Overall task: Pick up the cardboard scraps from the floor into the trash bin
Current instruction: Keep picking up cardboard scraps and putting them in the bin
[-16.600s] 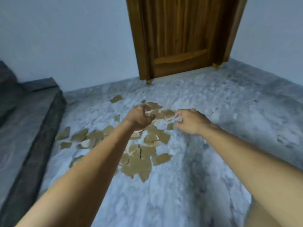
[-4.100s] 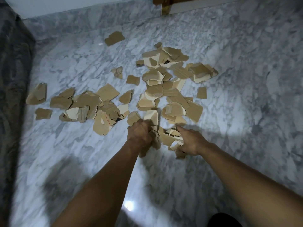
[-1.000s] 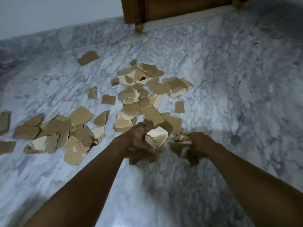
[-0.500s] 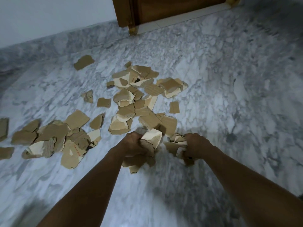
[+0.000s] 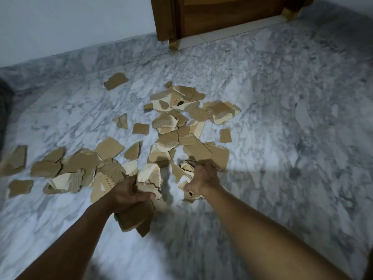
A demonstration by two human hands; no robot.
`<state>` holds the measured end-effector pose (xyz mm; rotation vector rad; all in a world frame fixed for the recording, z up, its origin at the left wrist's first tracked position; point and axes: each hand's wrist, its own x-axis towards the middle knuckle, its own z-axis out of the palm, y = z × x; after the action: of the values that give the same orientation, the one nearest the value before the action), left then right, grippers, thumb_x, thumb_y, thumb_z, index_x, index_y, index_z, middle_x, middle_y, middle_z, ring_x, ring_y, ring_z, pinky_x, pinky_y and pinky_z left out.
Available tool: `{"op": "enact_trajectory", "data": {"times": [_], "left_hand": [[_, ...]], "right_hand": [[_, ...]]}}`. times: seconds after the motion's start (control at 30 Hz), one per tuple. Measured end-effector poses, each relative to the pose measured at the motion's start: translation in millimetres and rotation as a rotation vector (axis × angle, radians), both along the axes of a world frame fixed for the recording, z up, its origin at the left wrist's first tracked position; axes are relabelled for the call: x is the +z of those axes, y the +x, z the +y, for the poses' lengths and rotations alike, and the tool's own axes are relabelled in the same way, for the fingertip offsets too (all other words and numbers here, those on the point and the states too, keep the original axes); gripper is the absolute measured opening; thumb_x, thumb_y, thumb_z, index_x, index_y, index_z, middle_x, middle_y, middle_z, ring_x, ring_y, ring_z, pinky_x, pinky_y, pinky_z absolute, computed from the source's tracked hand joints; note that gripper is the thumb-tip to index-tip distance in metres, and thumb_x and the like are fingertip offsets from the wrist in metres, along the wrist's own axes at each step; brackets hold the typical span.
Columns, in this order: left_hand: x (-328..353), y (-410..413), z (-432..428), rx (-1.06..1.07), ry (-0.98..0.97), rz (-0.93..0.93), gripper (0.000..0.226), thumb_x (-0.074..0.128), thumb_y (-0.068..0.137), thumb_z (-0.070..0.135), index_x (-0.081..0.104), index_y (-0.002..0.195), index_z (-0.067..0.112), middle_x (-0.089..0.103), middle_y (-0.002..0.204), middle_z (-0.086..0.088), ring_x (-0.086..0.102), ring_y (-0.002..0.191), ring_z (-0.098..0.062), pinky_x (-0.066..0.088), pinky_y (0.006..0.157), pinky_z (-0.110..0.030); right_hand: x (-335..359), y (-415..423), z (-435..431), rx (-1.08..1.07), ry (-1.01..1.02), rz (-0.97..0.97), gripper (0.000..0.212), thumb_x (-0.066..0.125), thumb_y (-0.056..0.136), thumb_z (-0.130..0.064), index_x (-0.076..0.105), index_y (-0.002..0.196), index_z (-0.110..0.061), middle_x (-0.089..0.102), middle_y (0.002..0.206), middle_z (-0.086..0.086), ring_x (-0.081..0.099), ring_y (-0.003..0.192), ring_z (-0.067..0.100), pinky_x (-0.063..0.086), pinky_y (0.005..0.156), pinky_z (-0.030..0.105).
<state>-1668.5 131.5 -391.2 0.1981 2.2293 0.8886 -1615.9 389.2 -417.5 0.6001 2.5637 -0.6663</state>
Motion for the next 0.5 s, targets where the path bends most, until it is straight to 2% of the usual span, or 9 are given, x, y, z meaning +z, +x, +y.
{"op": "enact_trajectory", "data": {"times": [0.1,0.17,0.27,0.33,0.4,0.5], "left_hand": [[-5.2,-0.9,-14.1,0.02,-0.01,0.003,0.059,0.088,0.063,0.046,0.063,0.115,0.033,0.074,0.105,0.01,0.069,0.098,-0.013,0.054,0.092,-0.042],[-9.3,-2.8,-15.5,0.02,-0.008,0.004,0.064,0.087,0.059,0.051,0.063,0.116,0.034,0.074,0.105,0.011,0.069,0.098,-0.013,0.054,0.093,-0.042],[-13.0,-3.0,-10.3,0.001,0.009,0.0,0.066,0.086,0.057,0.054,0.063,0.116,0.034,0.074,0.105,0.012,0.069,0.099,-0.012,0.054,0.093,-0.043],[-13.6,-1.0,-2.4,0.005,0.026,0.004,0.066,0.085,0.057,0.054,0.063,0.115,0.032,0.074,0.105,0.012,0.069,0.099,-0.011,0.054,0.093,-0.042],[-12.7,2.4,7.2,0.012,0.029,0.028,0.064,0.085,0.059,0.053,0.062,0.115,0.032,0.073,0.104,0.011,0.068,0.098,-0.011,0.055,0.091,-0.039],[-11.2,7.3,20.7,0.038,0.056,0.046,0.055,0.087,0.067,0.041,0.062,0.115,0.029,0.073,0.103,0.009,0.068,0.098,-0.011,0.054,0.088,-0.035]], "right_hand": [[-5.5,-6.3,-11.6,-0.098,0.052,-0.018,0.114,0.091,0.053,-0.046,0.034,0.142,-0.002,0.052,0.135,0.016,0.053,0.121,0.035,0.052,0.093,0.039],[-4.2,-8.7,-13.0,-0.125,0.074,-0.012,0.121,0.09,0.053,-0.046,0.027,0.145,0.002,0.056,0.134,0.017,0.057,0.119,0.034,0.053,0.093,0.041],[-2.7,-5.8,-9.4,-0.106,0.041,0.013,0.112,0.091,0.059,-0.042,0.029,0.144,-0.004,0.056,0.136,0.013,0.057,0.122,0.032,0.053,0.094,0.04],[-4.2,0.0,-5.7,-0.117,-0.031,0.029,0.115,0.091,0.062,-0.04,0.021,0.147,-0.007,0.048,0.145,0.011,0.053,0.128,0.032,0.051,0.098,0.043],[-4.6,8.2,-1.0,-0.142,-0.11,0.023,0.115,0.091,0.063,-0.039,0.018,0.146,-0.009,0.048,0.145,0.01,0.053,0.128,0.031,0.05,0.099,0.044],[0.8,18.6,12.0,-0.033,-0.141,-0.088,0.099,0.09,0.064,-0.041,0.038,0.143,-0.012,0.052,0.139,0.009,0.053,0.126,0.029,0.05,0.097,0.036]]}}
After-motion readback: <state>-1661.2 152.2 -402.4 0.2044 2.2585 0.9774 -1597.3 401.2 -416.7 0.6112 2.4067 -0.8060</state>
